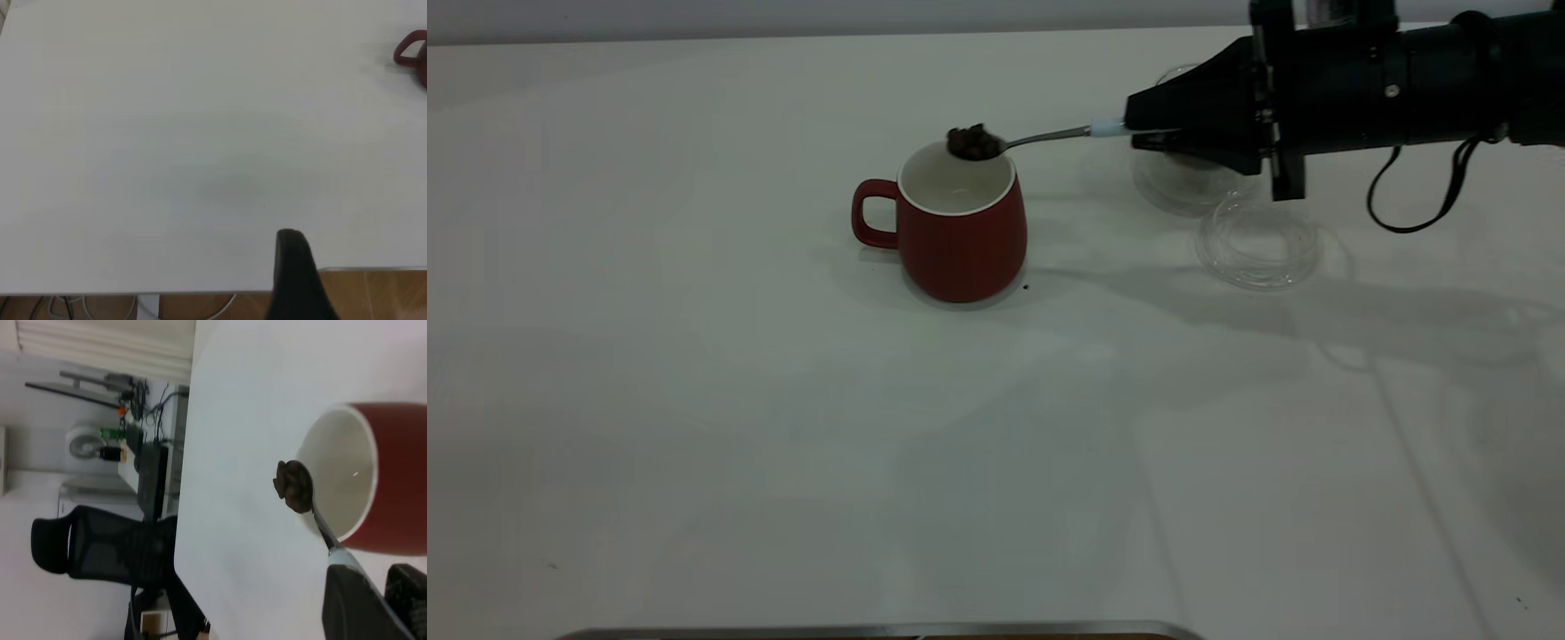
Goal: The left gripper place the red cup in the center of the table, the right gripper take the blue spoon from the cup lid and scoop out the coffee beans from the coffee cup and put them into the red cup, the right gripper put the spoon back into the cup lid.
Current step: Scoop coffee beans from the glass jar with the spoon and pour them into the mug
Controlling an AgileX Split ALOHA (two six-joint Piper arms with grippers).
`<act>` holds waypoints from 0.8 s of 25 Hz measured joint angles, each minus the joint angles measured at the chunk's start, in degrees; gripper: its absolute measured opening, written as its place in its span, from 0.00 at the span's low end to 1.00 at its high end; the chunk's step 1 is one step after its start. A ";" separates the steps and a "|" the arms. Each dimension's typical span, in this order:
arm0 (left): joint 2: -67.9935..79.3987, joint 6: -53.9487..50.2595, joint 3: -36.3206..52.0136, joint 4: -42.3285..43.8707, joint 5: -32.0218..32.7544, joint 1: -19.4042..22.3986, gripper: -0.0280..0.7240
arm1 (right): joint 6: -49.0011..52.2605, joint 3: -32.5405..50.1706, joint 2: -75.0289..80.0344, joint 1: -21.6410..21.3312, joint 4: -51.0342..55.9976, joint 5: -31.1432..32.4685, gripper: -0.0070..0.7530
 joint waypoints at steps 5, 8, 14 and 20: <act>0.00 0.00 0.00 0.00 0.00 0.00 0.75 | -0.74 0.00 0.00 1.15 0.00 -0.38 0.15; 0.00 0.00 0.00 0.00 0.00 0.00 0.75 | -1.90 -0.92 0.00 1.15 -0.10 -1.71 0.15; 0.00 0.00 0.00 0.00 0.00 0.00 0.75 | -6.40 -2.99 0.00 1.15 -0.12 -3.22 0.15; 0.00 0.00 0.00 0.00 0.00 0.00 0.75 | -14.75 -3.28 0.00 1.15 -0.12 -3.98 0.15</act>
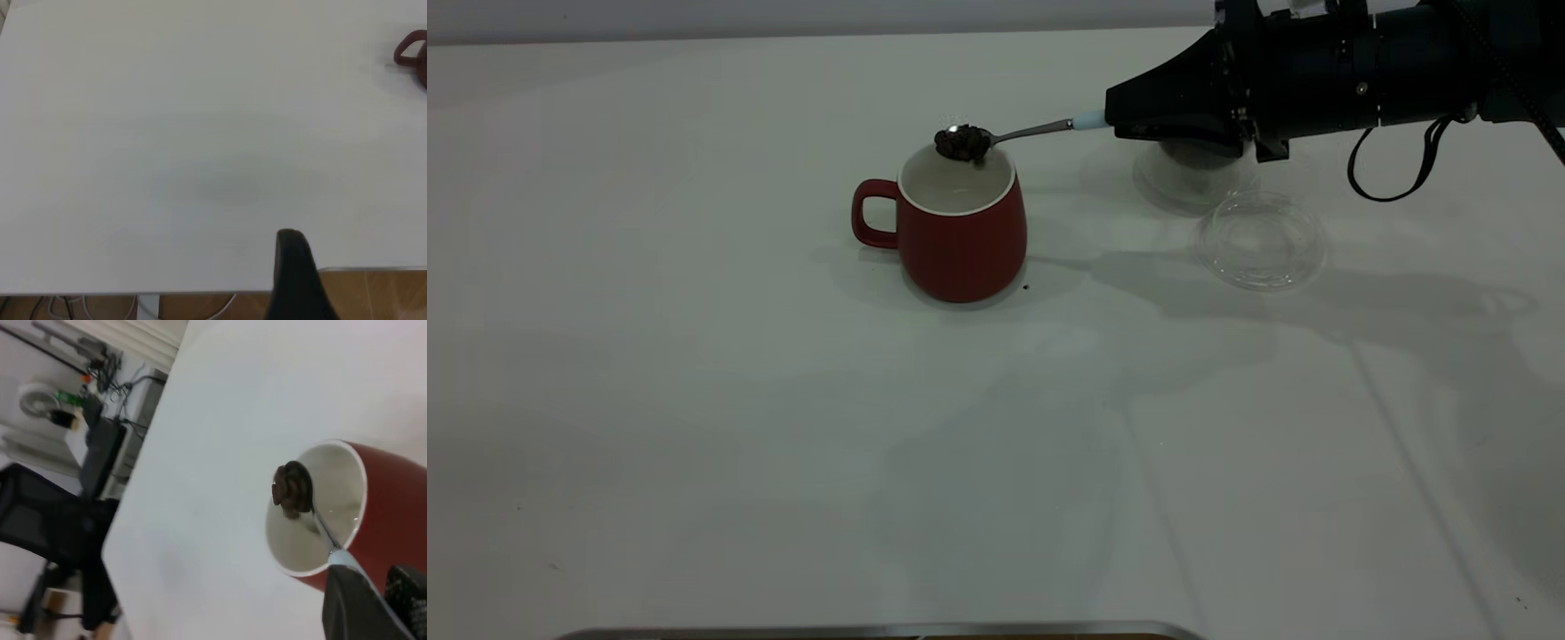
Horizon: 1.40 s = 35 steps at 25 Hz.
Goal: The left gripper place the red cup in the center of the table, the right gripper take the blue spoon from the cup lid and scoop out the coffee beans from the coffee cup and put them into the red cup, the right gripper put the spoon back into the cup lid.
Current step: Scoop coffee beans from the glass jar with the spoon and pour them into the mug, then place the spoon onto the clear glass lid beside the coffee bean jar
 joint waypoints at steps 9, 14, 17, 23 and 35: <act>0.00 0.00 0.00 0.00 0.00 0.00 0.75 | -19.90 -0.01 0.00 0.00 0.00 -1.67 0.15; 0.00 0.00 0.00 0.00 0.00 0.00 0.75 | -23.85 -0.06 0.00 0.00 0.00 -3.55 0.15; 0.00 0.00 0.00 0.00 0.00 0.00 0.75 | -23.85 -0.06 0.00 0.00 0.00 -3.77 0.15; 0.00 0.00 0.00 0.00 0.00 0.00 0.75 | -14.91 -0.06 -0.10 -0.11 -0.11 0.97 0.15; 0.00 0.00 0.00 0.00 0.00 0.00 0.75 | 11.36 2.61 -5.49 -7.10 -0.35 1.35 0.15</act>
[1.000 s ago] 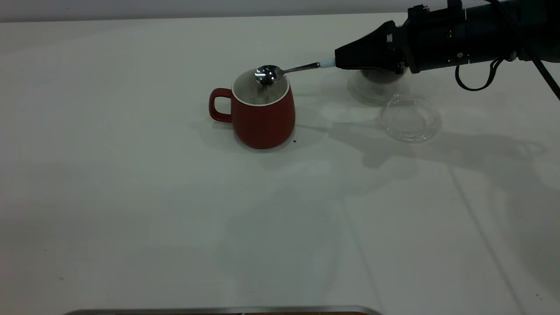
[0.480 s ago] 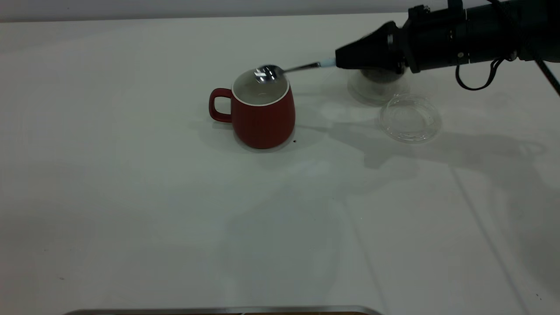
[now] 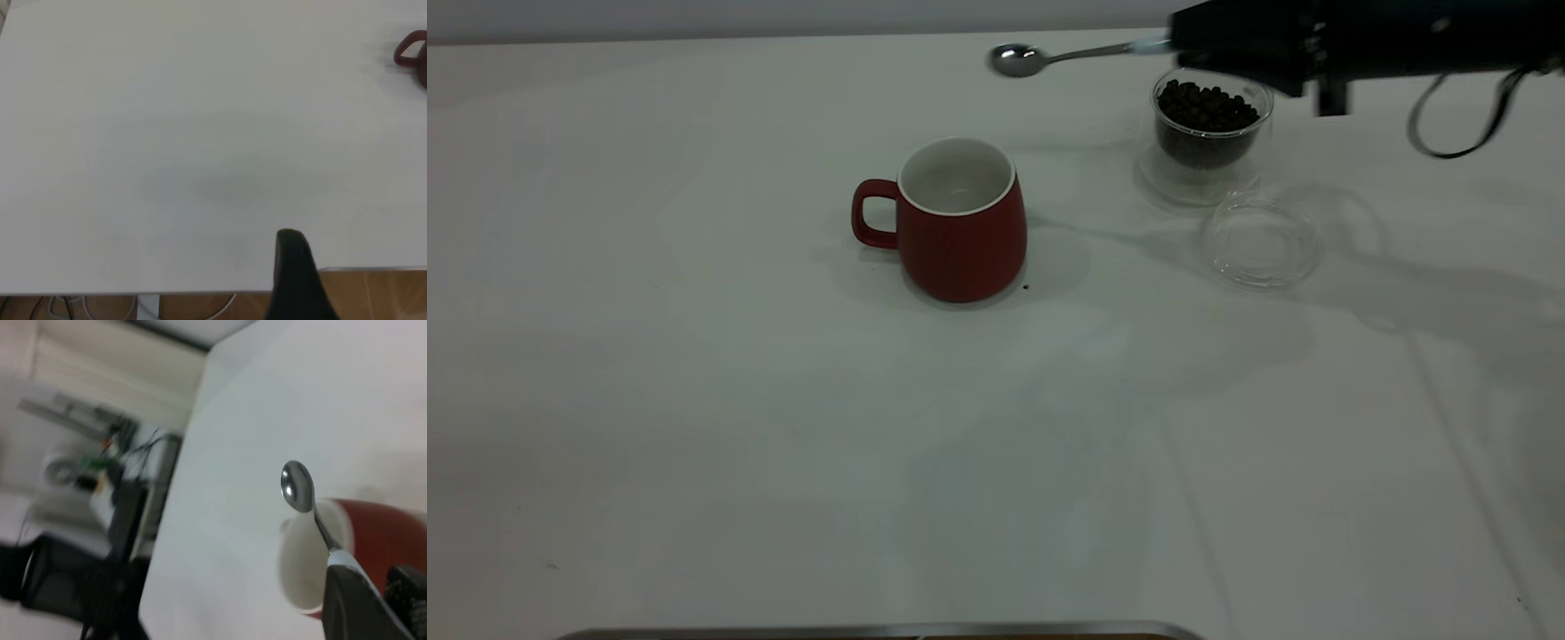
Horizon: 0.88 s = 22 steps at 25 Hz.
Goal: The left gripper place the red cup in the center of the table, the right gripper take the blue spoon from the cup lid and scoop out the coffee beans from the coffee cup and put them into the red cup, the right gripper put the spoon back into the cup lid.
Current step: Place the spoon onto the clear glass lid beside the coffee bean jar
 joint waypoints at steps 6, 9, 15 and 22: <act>0.00 0.00 0.00 0.00 0.00 0.00 0.75 | 2.69 9.06 -8.02 -3.99 0.17 -9.16 0.15; 0.00 0.00 0.00 0.00 0.00 0.00 0.75 | 3.19 13.32 -11.03 -6.25 0.21 -11.84 0.15; 0.00 0.00 0.00 0.00 0.00 0.00 0.75 | 3.55 19.31 -12.30 -10.78 0.29 -13.30 0.15; 0.00 0.00 0.00 0.00 0.00 0.00 0.75 | 3.55 21.88 -12.32 -13.41 0.58 -18.37 0.15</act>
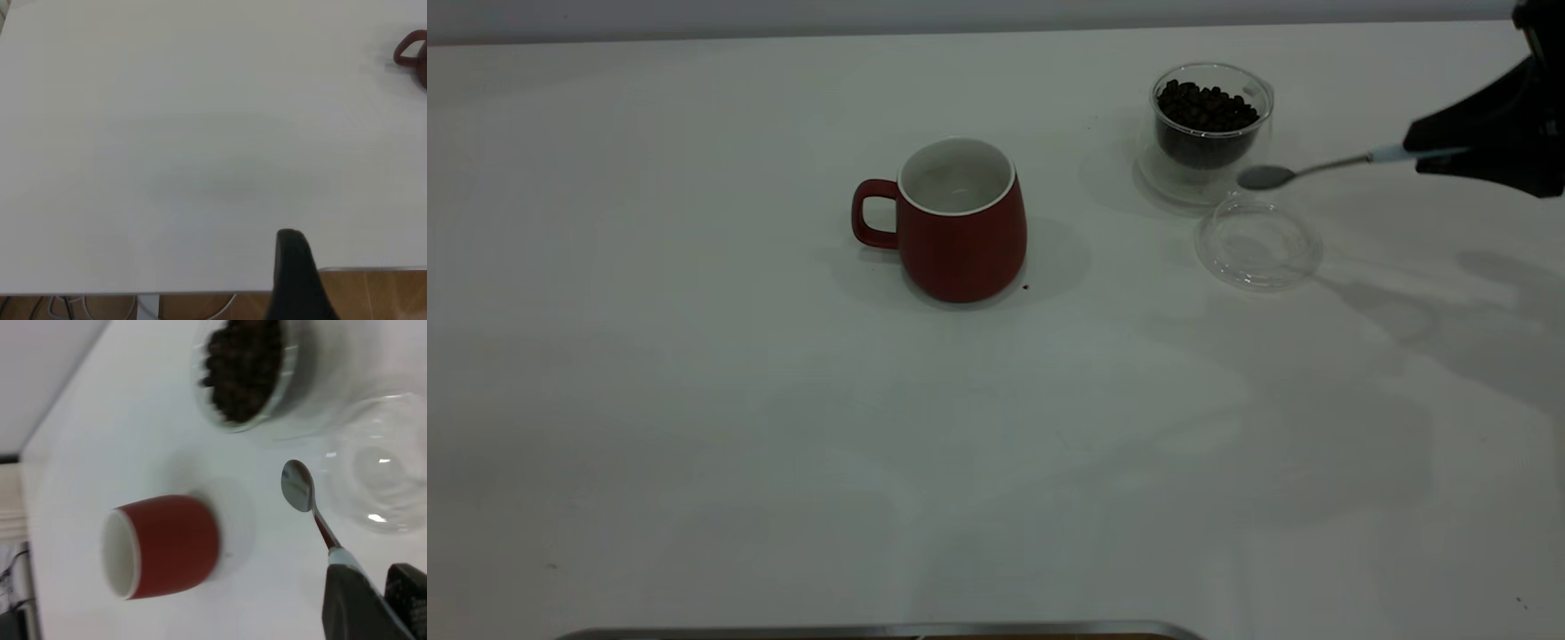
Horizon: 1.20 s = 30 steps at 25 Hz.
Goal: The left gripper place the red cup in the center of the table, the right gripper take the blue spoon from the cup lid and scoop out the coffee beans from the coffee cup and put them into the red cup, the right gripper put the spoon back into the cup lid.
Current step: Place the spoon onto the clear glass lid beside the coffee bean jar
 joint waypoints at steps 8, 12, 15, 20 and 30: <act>0.00 0.00 0.00 0.00 0.00 0.00 0.75 | -1.26 -0.73 1.84 0.01 0.08 -4.73 0.15; 0.00 0.00 0.00 0.00 0.00 0.00 0.75 | -2.39 -3.24 6.09 0.01 0.08 -3.99 0.15; 0.00 0.00 0.00 0.00 0.00 0.00 0.75 | -3.47 -5.29 9.18 0.01 0.13 -2.36 0.15; 0.00 0.00 0.00 0.00 0.00 0.00 0.75 | -5.00 -8.69 13.94 0.01 0.26 1.59 0.15; 0.00 0.00 0.00 0.00 0.00 0.00 0.75 | -9.48 -10.79 20.21 -3.09 0.52 9.39 0.15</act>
